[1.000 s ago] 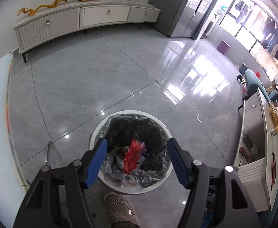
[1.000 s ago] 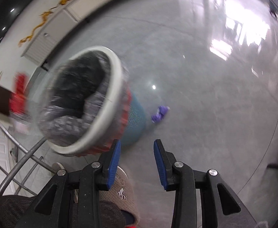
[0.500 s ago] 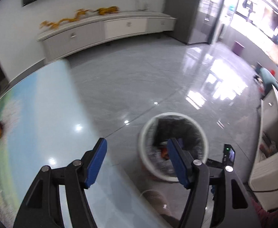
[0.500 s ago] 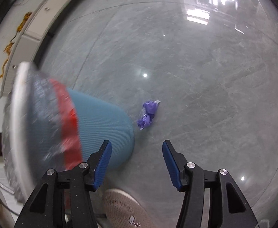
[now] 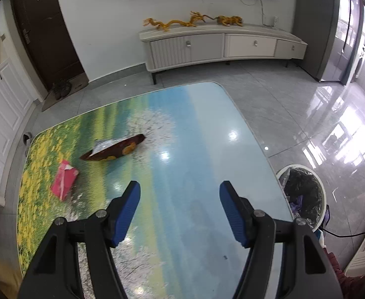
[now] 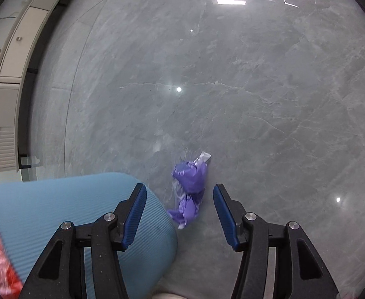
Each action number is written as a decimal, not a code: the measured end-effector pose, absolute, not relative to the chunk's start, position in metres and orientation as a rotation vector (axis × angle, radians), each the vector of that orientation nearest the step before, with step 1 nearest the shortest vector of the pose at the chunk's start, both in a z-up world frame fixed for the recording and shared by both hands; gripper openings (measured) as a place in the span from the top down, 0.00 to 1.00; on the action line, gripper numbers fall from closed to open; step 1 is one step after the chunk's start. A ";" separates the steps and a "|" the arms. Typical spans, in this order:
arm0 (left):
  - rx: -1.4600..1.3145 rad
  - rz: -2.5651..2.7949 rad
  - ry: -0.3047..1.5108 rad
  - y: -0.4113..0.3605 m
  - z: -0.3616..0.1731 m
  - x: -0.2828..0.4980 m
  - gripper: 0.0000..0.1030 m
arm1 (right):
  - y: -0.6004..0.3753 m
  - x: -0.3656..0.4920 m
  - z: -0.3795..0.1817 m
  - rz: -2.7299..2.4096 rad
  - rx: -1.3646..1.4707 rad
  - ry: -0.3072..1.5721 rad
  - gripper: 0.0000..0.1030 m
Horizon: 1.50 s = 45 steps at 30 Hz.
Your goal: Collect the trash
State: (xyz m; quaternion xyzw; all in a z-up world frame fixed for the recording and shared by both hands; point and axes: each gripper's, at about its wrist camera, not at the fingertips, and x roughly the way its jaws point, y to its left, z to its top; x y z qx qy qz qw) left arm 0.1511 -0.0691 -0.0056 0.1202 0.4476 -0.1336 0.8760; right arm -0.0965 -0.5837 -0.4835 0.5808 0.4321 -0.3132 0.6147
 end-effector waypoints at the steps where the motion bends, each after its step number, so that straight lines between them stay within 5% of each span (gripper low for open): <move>1: 0.250 -0.262 0.938 -0.065 -0.006 0.151 0.38 | -0.586 -0.093 -0.487 -0.723 1.342 1.001 0.48; 4: 0.216 -0.234 0.966 -0.053 -0.015 0.152 0.38 | -0.586 -0.087 -0.496 -0.733 1.337 1.030 0.49; 9: 0.194 -0.246 0.970 -0.054 -0.024 0.153 0.38 | -0.584 -0.082 -0.506 -0.736 1.325 1.071 0.71; 19: 0.093 -0.306 0.916 -0.060 -0.021 0.161 0.38 | -0.566 -0.137 -0.465 -0.754 1.309 1.017 0.73; 35: -0.117 -0.339 0.872 -0.038 -0.019 0.144 0.38 | -0.525 -0.132 -0.203 -0.455 0.936 0.747 0.73; 41: -0.166 -0.324 0.859 -0.003 -0.006 0.117 0.38 | -0.482 -0.067 -0.154 -0.317 0.820 0.755 0.69; 44: -0.159 -0.285 0.856 0.017 -0.007 0.103 0.38 | -0.467 -0.045 -0.140 -0.368 0.761 0.777 0.44; 45: -0.161 -0.274 0.859 0.024 -0.008 0.100 0.38 | -0.462 -0.043 -0.135 -0.383 0.745 0.777 0.43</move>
